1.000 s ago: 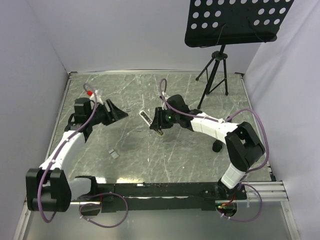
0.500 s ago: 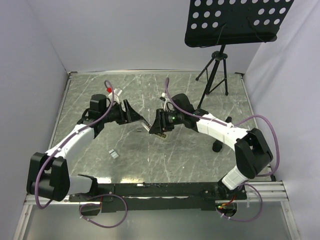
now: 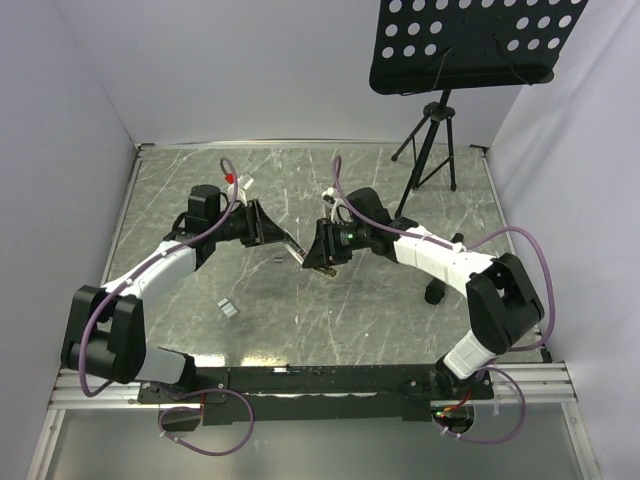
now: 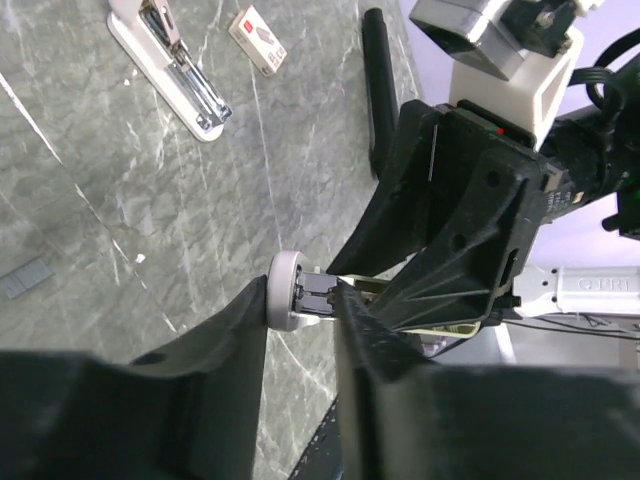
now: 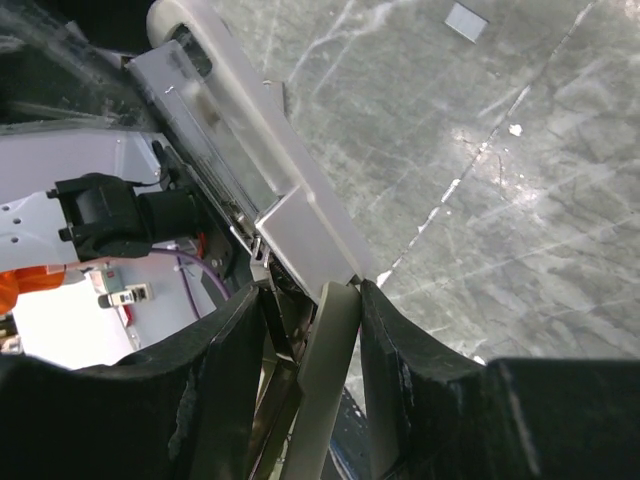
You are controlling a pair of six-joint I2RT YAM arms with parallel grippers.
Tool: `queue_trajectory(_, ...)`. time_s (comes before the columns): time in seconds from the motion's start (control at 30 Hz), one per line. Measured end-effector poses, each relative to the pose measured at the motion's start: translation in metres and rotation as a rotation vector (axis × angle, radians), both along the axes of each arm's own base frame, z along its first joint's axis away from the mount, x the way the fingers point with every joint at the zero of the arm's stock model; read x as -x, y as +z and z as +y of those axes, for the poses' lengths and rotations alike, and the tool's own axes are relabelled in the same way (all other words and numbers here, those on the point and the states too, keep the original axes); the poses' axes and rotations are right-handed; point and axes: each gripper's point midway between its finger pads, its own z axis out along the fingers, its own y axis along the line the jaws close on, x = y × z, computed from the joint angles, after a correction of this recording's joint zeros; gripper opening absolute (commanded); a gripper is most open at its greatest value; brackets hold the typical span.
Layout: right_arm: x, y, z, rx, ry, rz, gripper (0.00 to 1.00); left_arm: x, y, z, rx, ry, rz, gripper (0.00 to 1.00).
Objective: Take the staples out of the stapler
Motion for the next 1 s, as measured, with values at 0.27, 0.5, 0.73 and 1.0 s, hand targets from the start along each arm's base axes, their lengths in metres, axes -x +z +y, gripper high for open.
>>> queue_trajectory(0.27, -0.004, -0.016, -0.003, 0.010, 0.005, 0.046, 0.50, -0.007, -0.015, -0.004, 0.000, -0.010, 0.072, 0.01)
queue_trajectory(0.5, -0.023, 0.000, -0.007, -0.028, -0.025, 0.025, 0.97, -0.025, -0.020, -0.003, -0.033, 0.028, 0.092, 0.01)
queue_trajectory(0.73, -0.047, 0.033, -0.014, -0.064, -0.077, -0.058, 1.00, -0.058, -0.021, 0.031, -0.045, 0.145, 0.102, 0.01)
queue_trajectory(1.0, -0.050, 0.072, -0.026, -0.090, -0.122, -0.175, 1.00, -0.120, -0.027, 0.159, -0.012, 0.507, 0.124, 0.01)
